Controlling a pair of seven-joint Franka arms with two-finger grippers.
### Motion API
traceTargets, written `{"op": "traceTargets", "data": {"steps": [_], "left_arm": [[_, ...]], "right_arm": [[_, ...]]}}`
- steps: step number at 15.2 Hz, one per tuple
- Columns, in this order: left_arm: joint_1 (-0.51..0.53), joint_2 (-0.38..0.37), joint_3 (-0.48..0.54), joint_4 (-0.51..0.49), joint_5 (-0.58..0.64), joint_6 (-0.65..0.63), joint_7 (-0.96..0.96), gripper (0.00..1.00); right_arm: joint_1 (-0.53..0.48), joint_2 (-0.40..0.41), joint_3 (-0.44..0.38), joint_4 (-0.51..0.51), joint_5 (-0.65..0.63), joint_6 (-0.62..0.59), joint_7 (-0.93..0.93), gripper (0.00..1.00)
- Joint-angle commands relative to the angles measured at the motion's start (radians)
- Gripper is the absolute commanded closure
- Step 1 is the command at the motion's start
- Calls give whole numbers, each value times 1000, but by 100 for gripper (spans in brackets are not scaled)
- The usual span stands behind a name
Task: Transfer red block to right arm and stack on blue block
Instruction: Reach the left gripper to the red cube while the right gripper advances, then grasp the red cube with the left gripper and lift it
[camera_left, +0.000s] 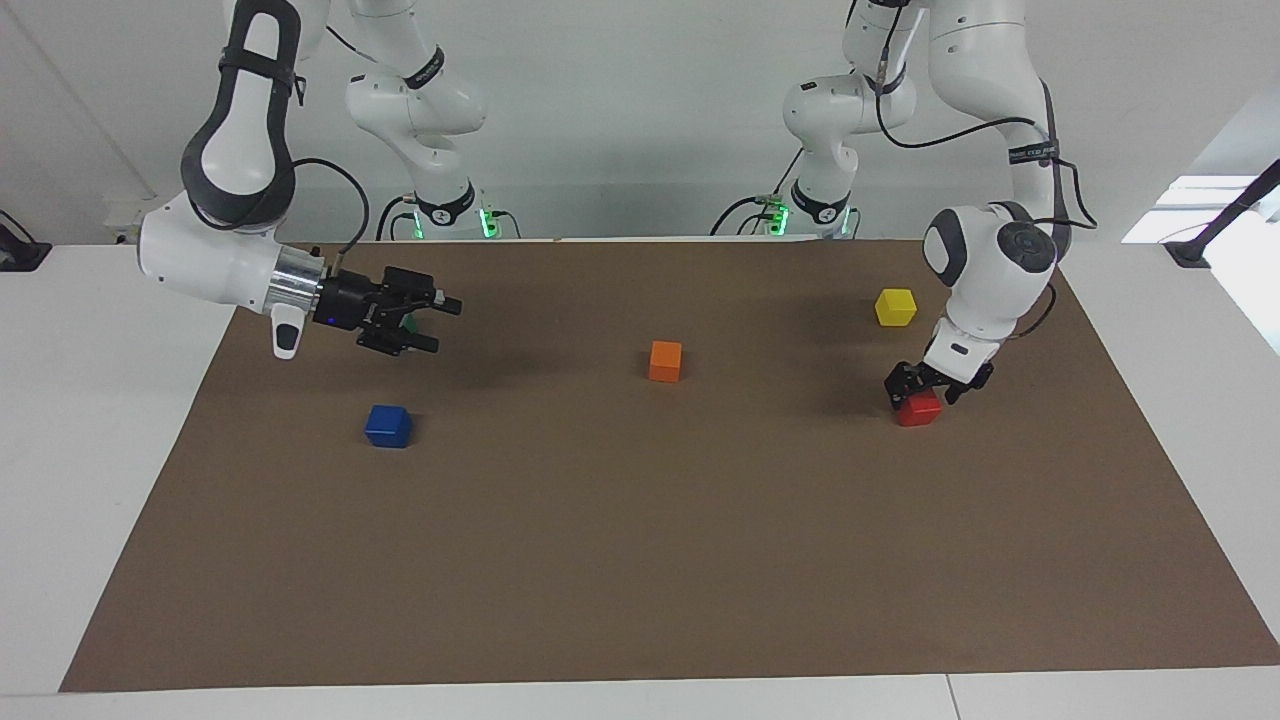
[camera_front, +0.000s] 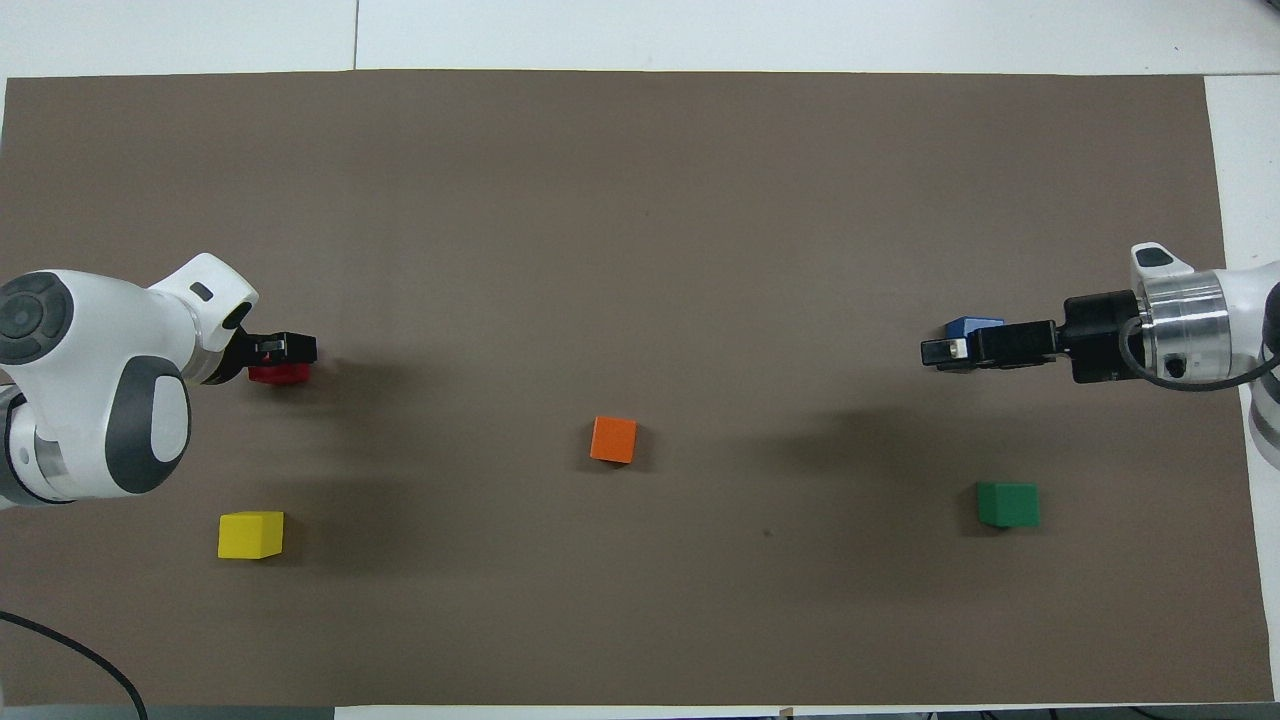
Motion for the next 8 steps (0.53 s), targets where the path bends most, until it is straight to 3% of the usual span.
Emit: {"op": "traceTargets", "data": {"steps": [1, 2, 3, 4, 6, 8], "left_arm": [[-4, 10, 3, -17, -1, 34, -3, 0], [-7, 30, 3, -16, -1, 40, -9, 20], [-6, 31, 3, -8, -1, 32, -44, 69], [-6, 31, 1, 4, -1, 0, -95, 100], [-10, 30, 0, 62, -1, -99, -109, 100], [-22, 17, -6, 174, -13, -266, -187, 100]], "right_arm": [[9, -9, 1, -37, 120, -24, -31, 0], [12, -5, 3, -46, 160, -45, -35, 0], [9, 41, 1, -47, 245, -124, -61, 0], [2, 97, 1, -43, 302, -186, -130, 0], [8, 150, 3, -35, 332, -228, -201, 0], [26, 187, 6, -37, 445, -310, -204, 0]]}}
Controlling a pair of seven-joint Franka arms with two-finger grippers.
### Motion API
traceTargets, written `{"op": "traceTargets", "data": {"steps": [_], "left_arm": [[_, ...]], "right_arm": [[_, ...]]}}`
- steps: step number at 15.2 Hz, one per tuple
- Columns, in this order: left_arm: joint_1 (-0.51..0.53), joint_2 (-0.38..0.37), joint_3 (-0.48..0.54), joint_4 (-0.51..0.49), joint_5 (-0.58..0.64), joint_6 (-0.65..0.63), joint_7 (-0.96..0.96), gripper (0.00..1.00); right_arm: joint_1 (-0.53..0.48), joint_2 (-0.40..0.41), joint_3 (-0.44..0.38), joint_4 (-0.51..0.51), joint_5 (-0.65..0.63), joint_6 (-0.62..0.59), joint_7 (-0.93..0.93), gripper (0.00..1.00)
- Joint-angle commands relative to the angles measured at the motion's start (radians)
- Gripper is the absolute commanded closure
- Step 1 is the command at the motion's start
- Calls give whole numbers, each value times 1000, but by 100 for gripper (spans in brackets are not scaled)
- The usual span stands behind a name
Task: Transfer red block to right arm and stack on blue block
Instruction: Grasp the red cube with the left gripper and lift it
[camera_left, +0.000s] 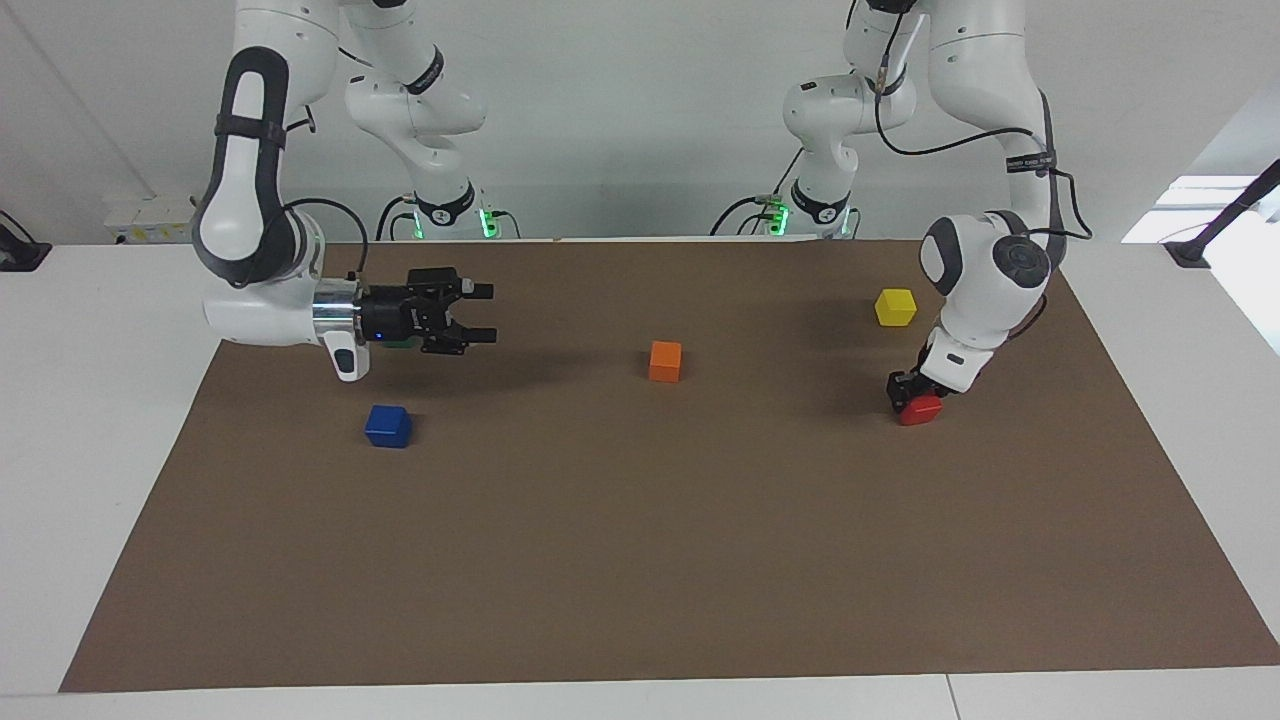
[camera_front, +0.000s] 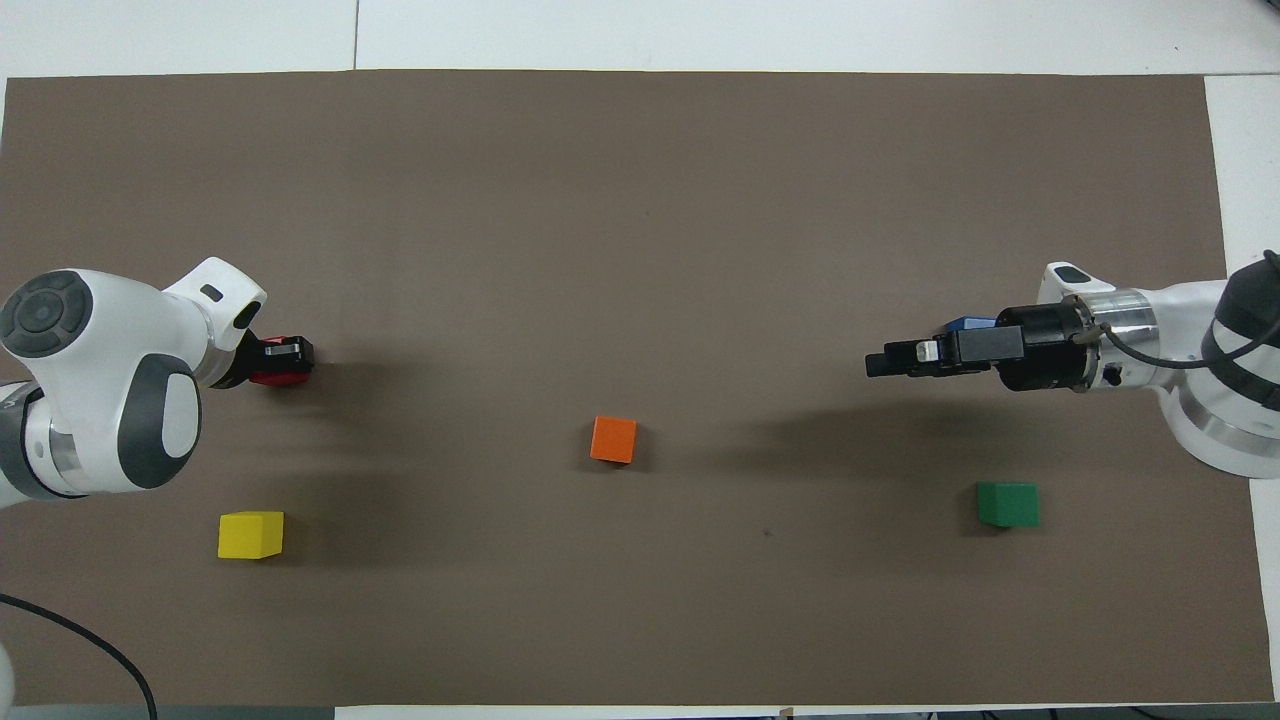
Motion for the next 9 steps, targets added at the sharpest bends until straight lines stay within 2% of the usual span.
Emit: {"op": "traceTargets", "data": {"steps": [1, 4, 6, 9], "left_arm": [[-20, -10, -9, 193, -29, -269, -160, 100], [-66, -20, -51, 402, -126, -553, -401, 100], [-79, -80, -79, 447, -199, -629, -609, 100], [-83, -207, -114, 447, -353, -698, -852, 100]], "right_arm": [[27, 71, 5, 9, 154, -124, -36, 0], [69, 77, 5, 5, 265, -167, -37, 0], [117, 105, 5, -3, 372, -224, -66, 0], [194, 137, 5, -9, 524, -299, -108, 0]]}}
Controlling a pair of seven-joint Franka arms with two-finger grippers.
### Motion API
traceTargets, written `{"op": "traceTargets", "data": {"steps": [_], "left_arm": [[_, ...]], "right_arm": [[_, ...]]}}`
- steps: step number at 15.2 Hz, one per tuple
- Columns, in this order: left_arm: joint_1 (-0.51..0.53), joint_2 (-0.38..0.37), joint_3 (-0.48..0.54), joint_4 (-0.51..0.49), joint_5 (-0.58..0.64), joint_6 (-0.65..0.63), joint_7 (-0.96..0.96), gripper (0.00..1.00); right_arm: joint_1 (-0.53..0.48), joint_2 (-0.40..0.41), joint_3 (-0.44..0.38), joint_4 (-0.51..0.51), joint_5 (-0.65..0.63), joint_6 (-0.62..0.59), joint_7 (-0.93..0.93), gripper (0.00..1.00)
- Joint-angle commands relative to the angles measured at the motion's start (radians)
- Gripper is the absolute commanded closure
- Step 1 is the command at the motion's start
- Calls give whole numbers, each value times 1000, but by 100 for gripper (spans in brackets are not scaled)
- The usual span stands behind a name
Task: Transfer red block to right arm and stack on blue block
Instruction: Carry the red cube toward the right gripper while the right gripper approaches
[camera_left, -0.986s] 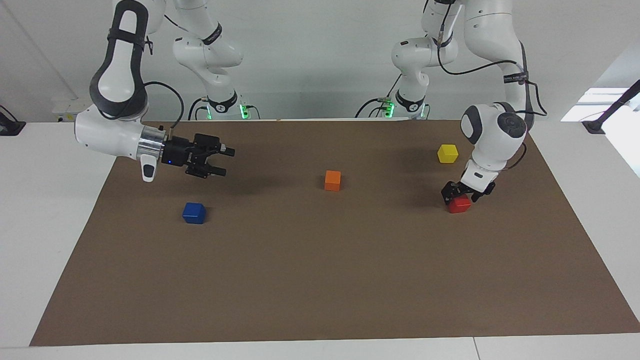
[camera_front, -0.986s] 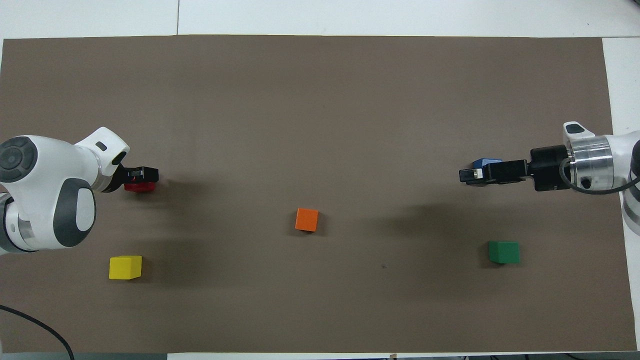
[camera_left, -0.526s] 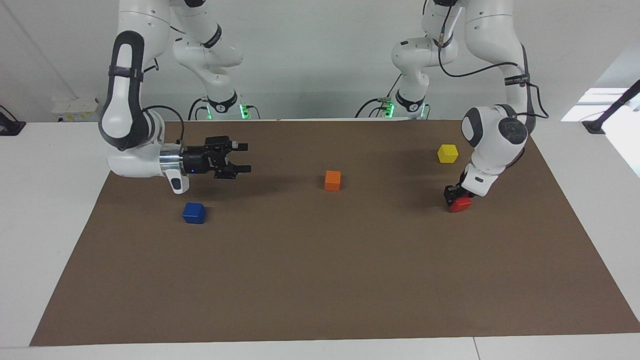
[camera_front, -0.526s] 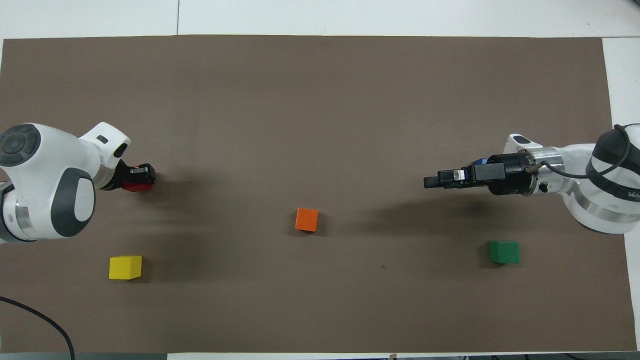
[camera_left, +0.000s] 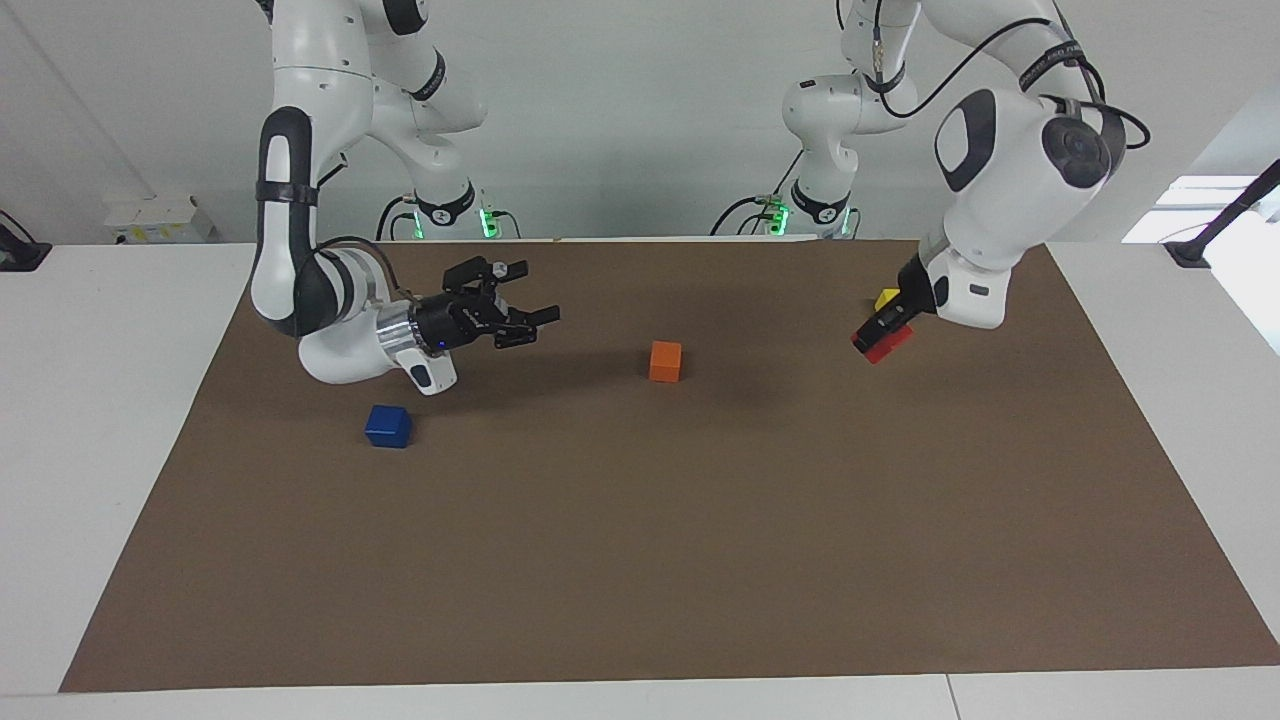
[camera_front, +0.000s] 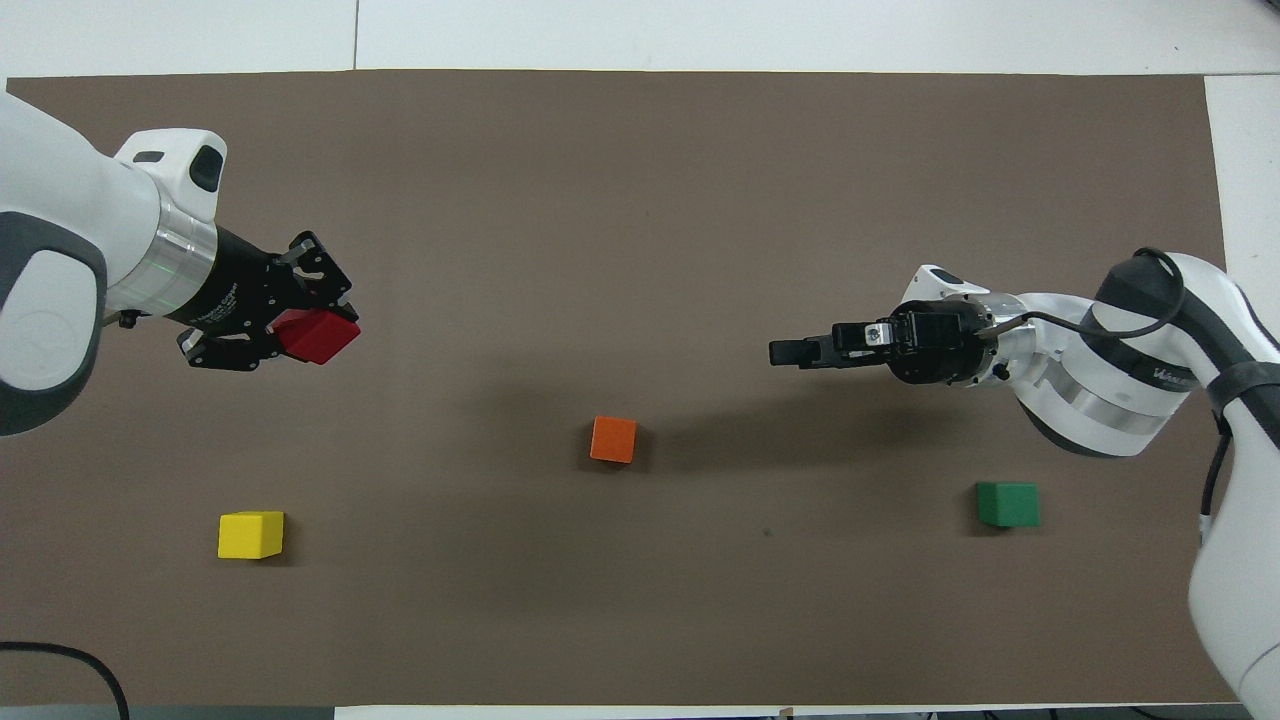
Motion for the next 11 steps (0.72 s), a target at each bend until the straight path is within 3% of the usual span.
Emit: {"op": "traceTargets", "data": {"steps": [1, 4, 7, 11], "left_arm": [[-20, -112, -22, -14, -99, -99, -226, 100], [-28, -169, -99, -32, -163, -140, -485, 100], [-28, -189, -104, -51, -333, -124, -604, 100], [-56, -203, -112, -104, -423, 51, -740, 100]], "right_arm": [[56, 35, 2, -8, 131, -72, -50, 0], [119, 46, 2, -7, 254, -103, -53, 0], [173, 58, 2, -3, 350, -127, -59, 0], [214, 130, 2, 7, 360, -199, -142, 0]]}}
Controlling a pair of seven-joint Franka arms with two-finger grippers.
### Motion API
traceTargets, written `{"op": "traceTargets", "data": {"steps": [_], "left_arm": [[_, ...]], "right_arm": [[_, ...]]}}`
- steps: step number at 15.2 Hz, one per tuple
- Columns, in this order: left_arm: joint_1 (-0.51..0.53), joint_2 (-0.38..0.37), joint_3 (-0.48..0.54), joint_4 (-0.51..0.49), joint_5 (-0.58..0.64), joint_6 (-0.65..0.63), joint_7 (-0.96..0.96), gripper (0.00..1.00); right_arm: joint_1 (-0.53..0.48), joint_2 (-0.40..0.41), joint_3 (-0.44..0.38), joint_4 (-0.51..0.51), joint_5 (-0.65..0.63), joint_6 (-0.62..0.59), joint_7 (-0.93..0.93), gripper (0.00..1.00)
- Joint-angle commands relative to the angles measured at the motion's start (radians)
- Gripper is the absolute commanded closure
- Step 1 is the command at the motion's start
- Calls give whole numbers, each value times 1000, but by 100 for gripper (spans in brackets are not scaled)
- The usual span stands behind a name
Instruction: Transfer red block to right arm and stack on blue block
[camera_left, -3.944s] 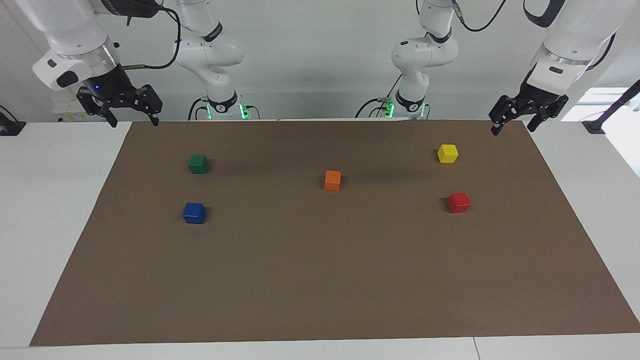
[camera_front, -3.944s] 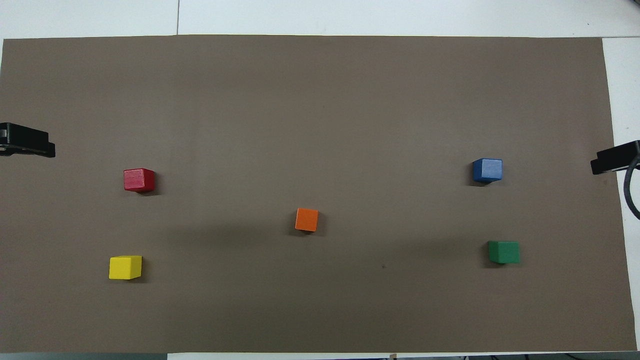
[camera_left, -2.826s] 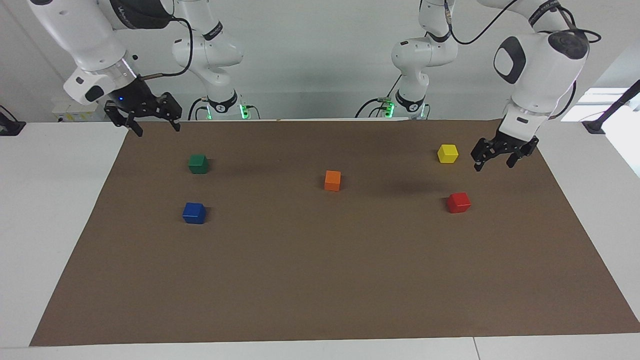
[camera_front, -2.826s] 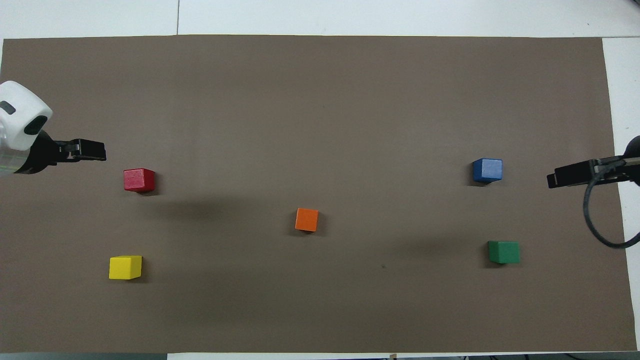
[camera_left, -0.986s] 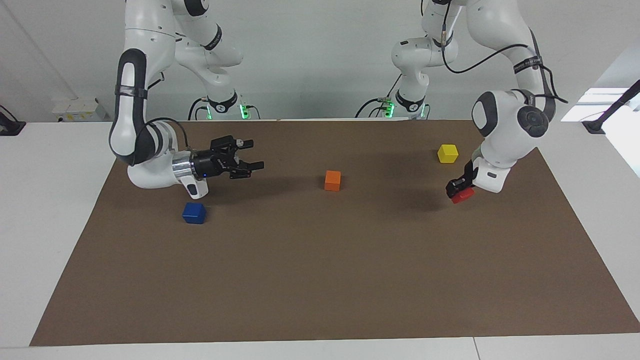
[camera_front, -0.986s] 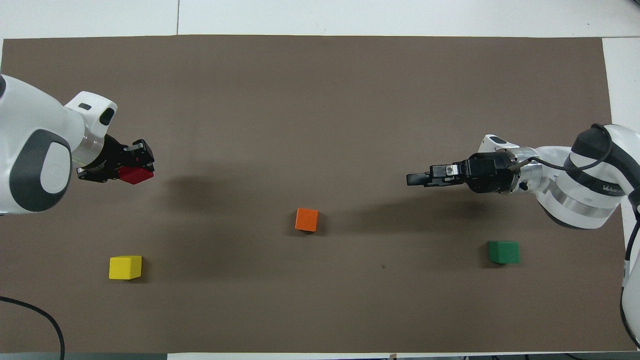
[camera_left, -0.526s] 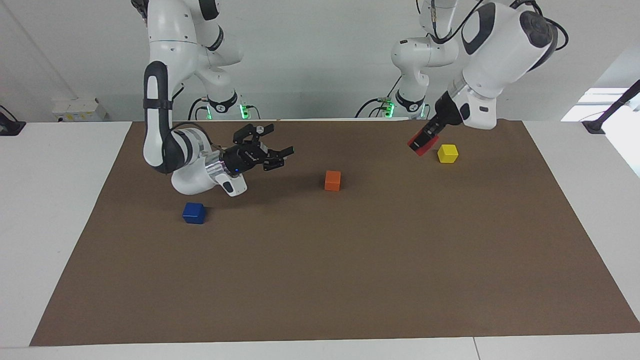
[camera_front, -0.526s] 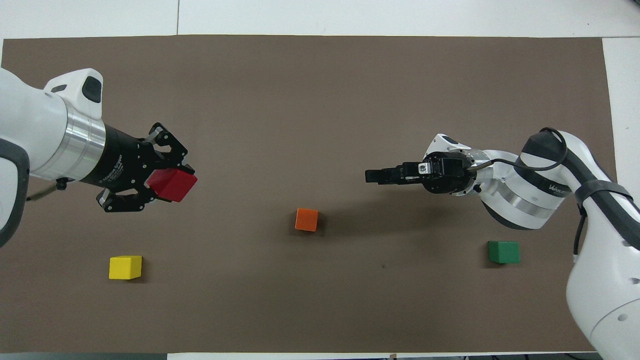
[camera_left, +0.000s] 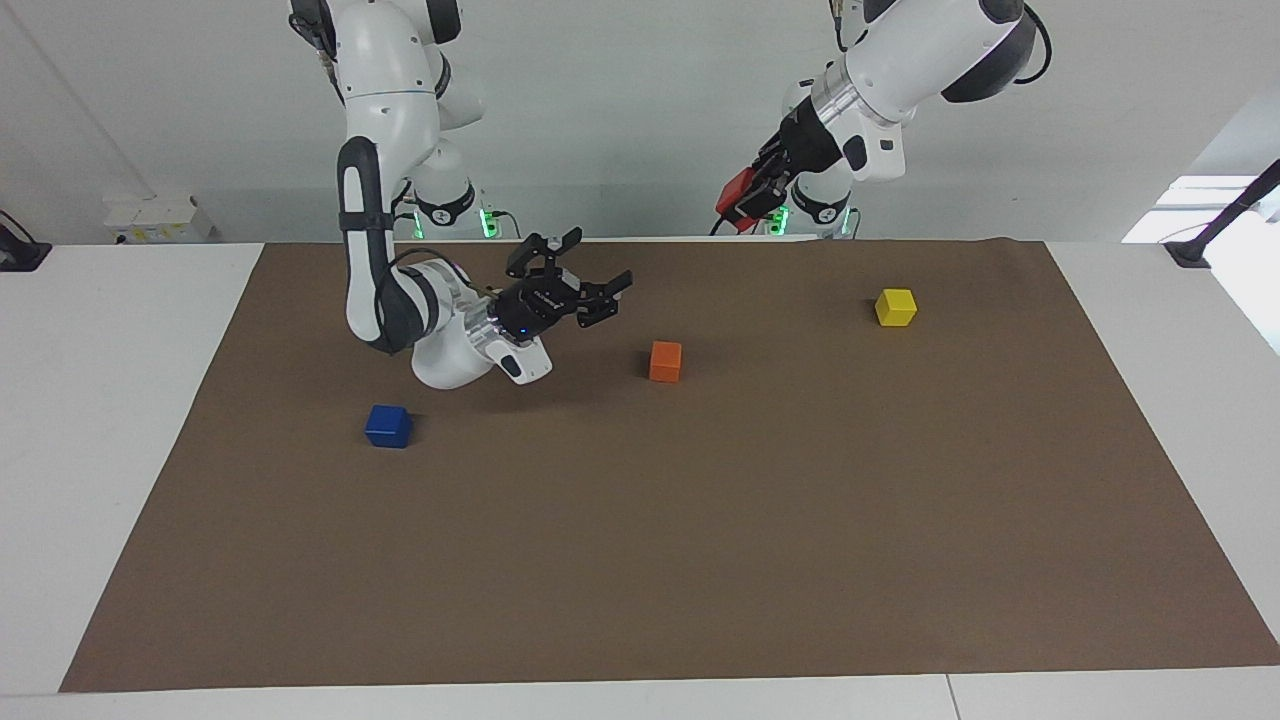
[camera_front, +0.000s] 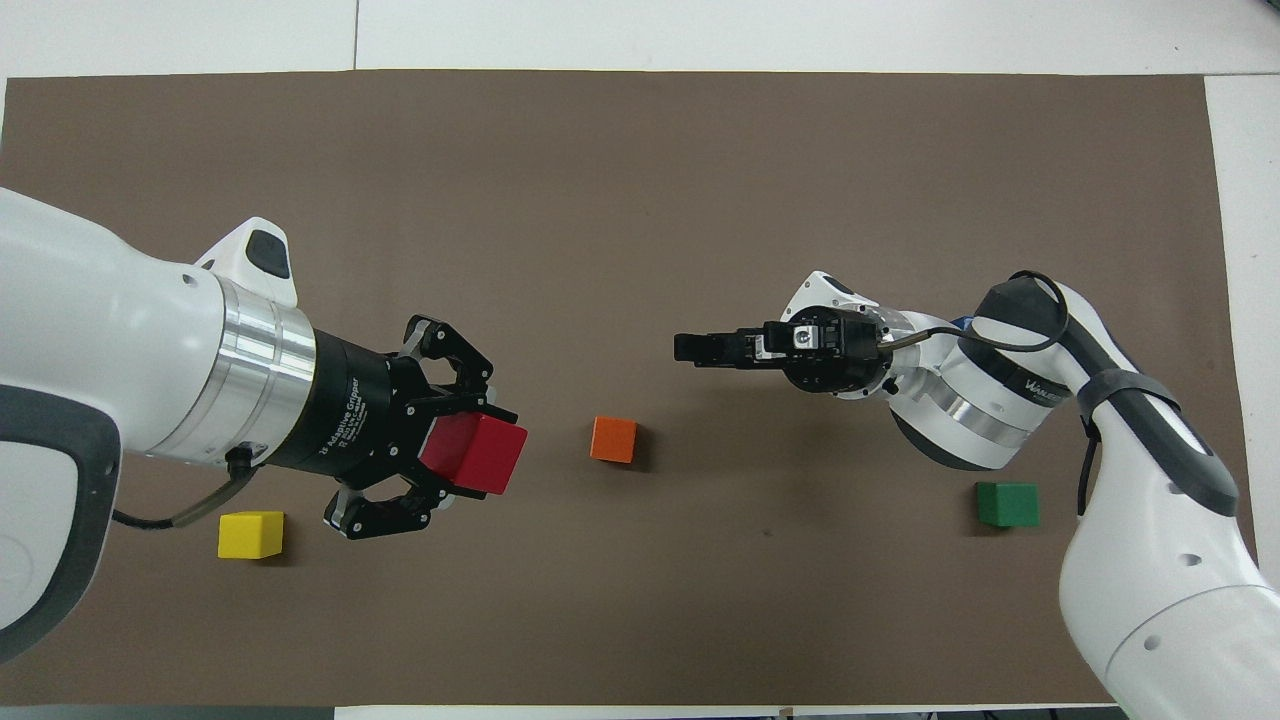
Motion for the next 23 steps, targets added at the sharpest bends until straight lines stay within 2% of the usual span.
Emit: {"op": "traceTargets", "data": {"steps": [1, 3, 5, 14, 19, 23], "left_arm": [[-55, -32, 10, -70, -54, 161, -130, 100], [-86, -31, 10, -83, -56, 283, -268, 100], [-115, -29, 10, -89, -56, 347, -351, 100], [-198, -96, 9, -239, -56, 498, -460, 100], [-237, -116, 9, -298, -51, 590, -430, 100], [-235, -118, 10, -308, -51, 591, -347, 100]], "right_arm": [[31, 74, -2, 14, 26, -92, -79, 0], [43, 109, 15, 34, 29, -120, -102, 0], [45, 120, 18, 50, 29, -111, -102, 0], [72, 132, 72, 91, 40, 0, -205, 0], [124, 131, 89, 93, 149, 8, -208, 0], [140, 131, 89, 90, 140, 24, -202, 3]]}}
